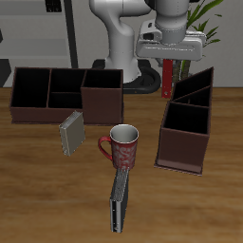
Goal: Place the red book into the left desk caddy's front compartment
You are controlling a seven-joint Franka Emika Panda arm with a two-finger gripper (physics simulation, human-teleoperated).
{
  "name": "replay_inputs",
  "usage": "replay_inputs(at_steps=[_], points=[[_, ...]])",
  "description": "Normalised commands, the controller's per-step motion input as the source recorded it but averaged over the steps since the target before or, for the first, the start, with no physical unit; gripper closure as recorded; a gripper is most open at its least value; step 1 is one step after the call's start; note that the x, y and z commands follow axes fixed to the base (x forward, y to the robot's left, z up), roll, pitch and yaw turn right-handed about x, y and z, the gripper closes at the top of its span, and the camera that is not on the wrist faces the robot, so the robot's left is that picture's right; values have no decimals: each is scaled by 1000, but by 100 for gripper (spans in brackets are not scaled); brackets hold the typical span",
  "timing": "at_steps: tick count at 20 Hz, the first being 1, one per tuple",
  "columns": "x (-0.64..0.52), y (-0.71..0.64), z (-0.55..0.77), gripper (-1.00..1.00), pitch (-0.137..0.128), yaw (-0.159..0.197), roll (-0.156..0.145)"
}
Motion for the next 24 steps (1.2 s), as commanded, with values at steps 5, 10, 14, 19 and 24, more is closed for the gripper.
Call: replay_inputs(at_steps=[5, 10, 14, 19, 24], points=[[-29, 196, -76, 100, 8, -9, 33], [41, 181, -114, 100, 11, -28, 28], [25, 143, -48, 100, -3, 0, 26], [49, 26, -32, 100, 1, -20, 7], [75, -19, -58, 100, 2, -16, -5]])
